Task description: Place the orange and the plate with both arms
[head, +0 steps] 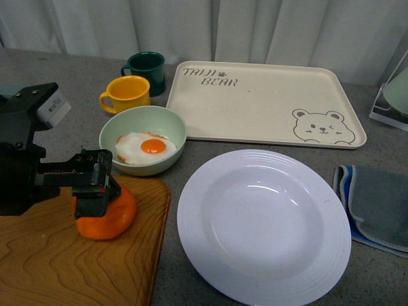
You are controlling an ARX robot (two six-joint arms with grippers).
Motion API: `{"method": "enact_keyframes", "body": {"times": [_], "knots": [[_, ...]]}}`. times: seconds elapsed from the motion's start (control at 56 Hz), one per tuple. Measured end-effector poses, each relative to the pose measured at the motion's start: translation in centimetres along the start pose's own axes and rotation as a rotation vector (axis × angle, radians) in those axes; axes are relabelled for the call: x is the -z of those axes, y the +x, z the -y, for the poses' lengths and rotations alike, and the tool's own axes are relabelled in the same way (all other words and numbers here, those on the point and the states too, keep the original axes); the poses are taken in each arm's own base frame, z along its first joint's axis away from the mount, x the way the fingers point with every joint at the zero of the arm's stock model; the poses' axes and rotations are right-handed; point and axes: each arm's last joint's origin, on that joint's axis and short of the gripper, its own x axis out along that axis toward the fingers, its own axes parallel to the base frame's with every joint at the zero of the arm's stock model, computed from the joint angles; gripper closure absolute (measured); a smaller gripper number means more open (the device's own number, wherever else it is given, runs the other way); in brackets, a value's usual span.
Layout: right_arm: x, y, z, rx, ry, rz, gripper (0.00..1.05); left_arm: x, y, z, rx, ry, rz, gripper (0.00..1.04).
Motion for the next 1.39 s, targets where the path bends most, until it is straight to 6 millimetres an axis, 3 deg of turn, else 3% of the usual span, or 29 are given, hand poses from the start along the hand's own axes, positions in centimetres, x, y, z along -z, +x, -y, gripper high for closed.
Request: {"method": "enact_keyframes", "body": {"times": [0.268, 0.536, 0.714, 0.911, 1.089, 1.393], "knots": [[0.0, 0.0, 0.0, 0.0, 0.0, 0.0, 0.09, 0.2, 1.0, -0.2, -0.003, -0.014, -0.042, 0.08], [0.0, 0.0, 0.0, 0.0, 0.0, 0.0, 0.09, -0.1, 0.9, 0.4, 0.005, -0.019, -0.036, 0.45], [0.0, 0.0, 0.0, 0.0, 0.0, 0.0, 0.09, -1.0, -0.6, 3.2, 0.065, 0.029, 0.023, 0.52], [0.0, 0.0, 0.0, 0.0, 0.0, 0.0, 0.09, -1.8, -1.1, 8.6, 0.17, 0.119, 0.068, 0.53], [0.0, 0.0, 0.0, 0.0, 0.0, 0.0, 0.09, -0.9, 0.2, 11.8, 0.214, 0.176, 0.044, 0.53], [0.0, 0.0, 0.0, 0.0, 0.0, 0.0, 0.09, -0.5, 2.9, 13.8, 0.219, 0.207, 0.008, 0.54]]}}
